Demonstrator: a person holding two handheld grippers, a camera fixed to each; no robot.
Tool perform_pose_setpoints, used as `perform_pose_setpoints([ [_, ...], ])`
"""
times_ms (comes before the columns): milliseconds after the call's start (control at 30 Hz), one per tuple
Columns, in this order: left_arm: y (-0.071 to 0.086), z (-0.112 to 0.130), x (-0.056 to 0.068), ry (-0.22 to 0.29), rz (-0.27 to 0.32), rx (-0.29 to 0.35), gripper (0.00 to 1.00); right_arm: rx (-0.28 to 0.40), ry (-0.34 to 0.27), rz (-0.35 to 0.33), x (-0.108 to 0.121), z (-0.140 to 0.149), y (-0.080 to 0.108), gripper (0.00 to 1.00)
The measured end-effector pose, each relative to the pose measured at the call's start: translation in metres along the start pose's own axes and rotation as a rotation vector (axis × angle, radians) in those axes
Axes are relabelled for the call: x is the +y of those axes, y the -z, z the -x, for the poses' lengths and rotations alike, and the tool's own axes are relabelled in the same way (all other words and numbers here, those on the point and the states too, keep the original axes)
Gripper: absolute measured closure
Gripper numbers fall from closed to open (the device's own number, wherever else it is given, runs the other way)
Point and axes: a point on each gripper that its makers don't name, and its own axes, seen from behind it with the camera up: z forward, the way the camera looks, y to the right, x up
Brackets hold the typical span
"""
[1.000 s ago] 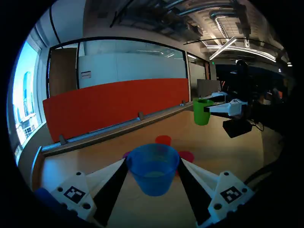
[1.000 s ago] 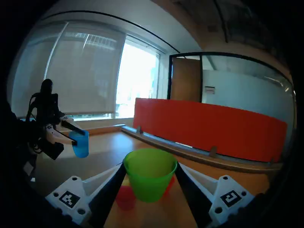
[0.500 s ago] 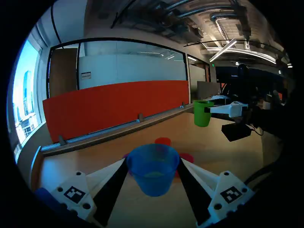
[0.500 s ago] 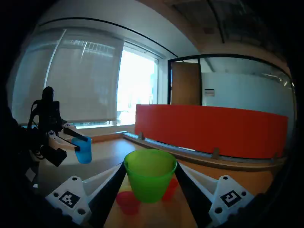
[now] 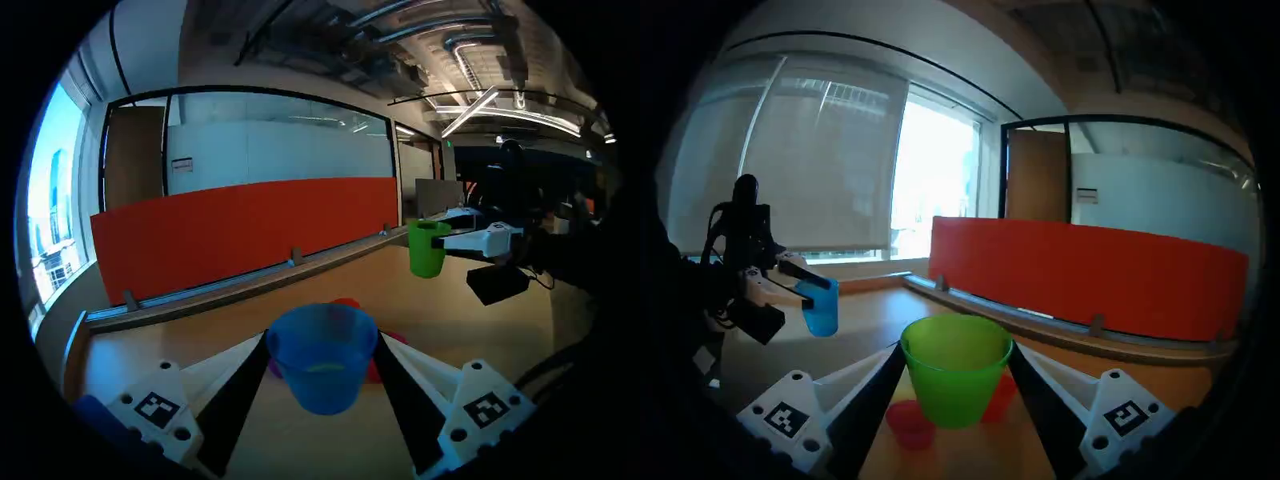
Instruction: Pour water
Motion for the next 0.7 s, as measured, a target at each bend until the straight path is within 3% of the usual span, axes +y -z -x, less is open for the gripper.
perform_pose_setpoints([
  [700, 0.001, -0.018, -0.002, 0.042, -0.006, 0.081, 0.13, -0.005, 0.019, -0.031, -0.015, -0.005, -0.006, 0.07],
])
